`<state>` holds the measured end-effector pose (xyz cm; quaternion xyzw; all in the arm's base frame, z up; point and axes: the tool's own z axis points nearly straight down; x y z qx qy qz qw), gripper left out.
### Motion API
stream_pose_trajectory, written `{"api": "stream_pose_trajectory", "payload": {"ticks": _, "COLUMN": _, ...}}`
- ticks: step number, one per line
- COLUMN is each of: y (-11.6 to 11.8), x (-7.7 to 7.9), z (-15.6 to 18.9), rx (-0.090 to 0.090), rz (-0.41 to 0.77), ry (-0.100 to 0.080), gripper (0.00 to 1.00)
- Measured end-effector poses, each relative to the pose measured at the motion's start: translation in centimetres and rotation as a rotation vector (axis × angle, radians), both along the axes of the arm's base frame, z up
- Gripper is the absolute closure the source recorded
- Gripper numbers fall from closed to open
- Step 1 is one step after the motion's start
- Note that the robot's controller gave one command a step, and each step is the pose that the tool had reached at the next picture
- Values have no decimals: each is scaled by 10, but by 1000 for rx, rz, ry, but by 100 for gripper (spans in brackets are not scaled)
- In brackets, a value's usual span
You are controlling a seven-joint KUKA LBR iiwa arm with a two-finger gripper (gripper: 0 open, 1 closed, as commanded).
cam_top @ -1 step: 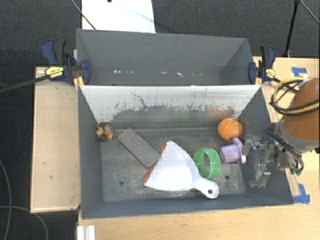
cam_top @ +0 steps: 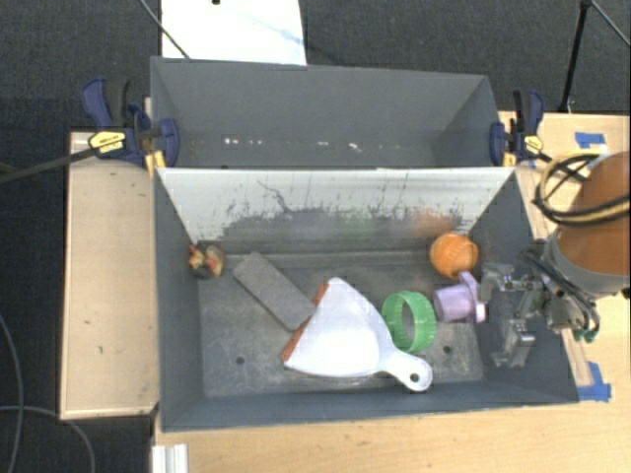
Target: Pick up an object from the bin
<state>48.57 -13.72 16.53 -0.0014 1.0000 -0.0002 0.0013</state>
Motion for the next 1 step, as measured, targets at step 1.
{"api": "stream_pose_trajectory", "payload": {"ticks": 1, "y": -7, "x": 34, "z": -58, "rx": 0, "rz": -137, "ry": -13, "gripper": 0}}
